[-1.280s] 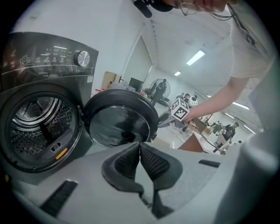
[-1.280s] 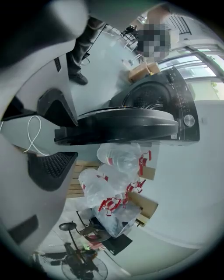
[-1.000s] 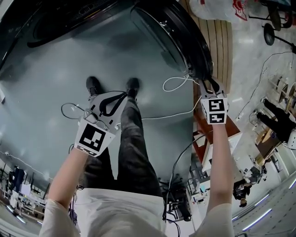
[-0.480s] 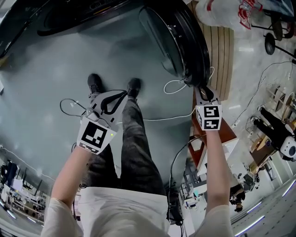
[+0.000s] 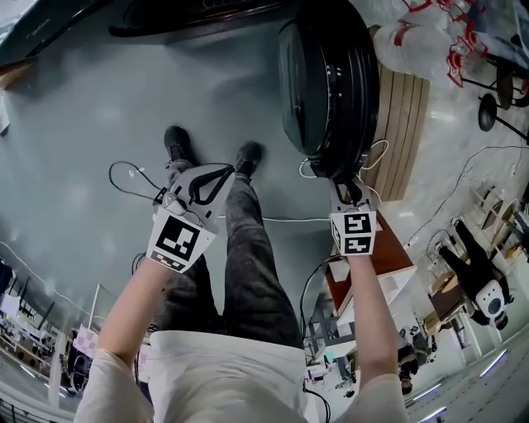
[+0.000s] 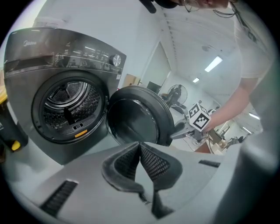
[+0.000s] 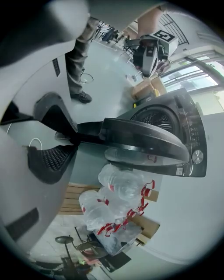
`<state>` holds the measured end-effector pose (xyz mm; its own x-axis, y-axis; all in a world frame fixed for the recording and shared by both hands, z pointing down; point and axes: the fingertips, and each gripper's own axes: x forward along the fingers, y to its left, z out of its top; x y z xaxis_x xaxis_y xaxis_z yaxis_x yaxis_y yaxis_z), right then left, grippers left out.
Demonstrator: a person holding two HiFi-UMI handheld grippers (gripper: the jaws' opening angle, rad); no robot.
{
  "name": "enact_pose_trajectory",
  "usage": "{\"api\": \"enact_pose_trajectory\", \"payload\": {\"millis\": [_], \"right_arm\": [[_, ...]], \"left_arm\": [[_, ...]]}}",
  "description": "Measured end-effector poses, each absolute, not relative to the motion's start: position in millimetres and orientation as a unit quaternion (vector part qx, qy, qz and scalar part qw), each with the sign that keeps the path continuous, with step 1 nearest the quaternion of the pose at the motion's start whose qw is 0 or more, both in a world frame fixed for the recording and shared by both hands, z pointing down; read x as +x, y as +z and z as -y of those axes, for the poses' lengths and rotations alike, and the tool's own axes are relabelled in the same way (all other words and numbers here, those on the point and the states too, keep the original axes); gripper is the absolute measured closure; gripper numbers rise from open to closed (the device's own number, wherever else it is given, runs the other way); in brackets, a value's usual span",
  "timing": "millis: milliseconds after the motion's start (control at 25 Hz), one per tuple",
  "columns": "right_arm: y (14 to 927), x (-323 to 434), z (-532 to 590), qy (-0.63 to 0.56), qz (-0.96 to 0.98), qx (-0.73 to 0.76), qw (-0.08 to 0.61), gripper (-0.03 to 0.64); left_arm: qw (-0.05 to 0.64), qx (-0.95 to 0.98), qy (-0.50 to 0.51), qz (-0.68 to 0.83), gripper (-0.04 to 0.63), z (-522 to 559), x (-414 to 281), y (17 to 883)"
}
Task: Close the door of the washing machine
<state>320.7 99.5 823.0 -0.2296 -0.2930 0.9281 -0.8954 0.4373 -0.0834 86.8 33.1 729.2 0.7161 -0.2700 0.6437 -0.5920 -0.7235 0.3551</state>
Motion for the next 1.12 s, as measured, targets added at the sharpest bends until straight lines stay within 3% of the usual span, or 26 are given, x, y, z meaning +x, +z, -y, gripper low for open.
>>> {"api": "enact_pose_trajectory", "payload": {"millis": [1120], "right_arm": [[828,76,-59,0.456,0.684,0.435,0.368,0.464]], "left_arm": [[0.305,0.859,0.281,0.299,0.586,6,-71,747]]}}
